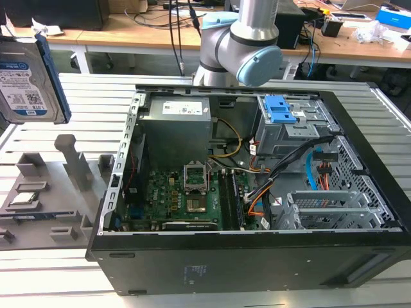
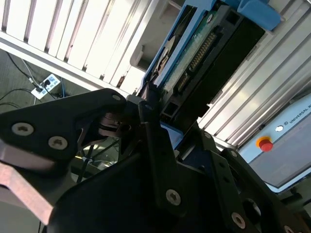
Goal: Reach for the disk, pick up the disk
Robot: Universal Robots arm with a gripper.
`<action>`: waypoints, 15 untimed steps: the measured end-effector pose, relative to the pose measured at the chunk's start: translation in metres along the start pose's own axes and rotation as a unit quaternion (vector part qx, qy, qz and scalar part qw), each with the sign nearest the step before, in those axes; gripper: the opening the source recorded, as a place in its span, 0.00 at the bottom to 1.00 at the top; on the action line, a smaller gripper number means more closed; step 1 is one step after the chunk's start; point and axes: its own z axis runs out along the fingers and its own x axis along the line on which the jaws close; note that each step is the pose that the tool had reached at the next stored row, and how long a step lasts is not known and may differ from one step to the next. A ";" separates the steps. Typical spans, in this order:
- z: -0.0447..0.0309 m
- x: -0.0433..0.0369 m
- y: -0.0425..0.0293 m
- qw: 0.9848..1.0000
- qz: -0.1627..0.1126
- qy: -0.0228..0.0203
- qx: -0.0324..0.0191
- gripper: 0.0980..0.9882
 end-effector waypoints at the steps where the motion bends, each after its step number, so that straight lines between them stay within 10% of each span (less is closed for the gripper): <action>1: -0.0013 0.0001 -0.0002 1.000 0.000 0.000 0.000 0.30; 15: -0.0223 0.0009 -0.0034 1.000 0.000 0.000 -0.001 0.30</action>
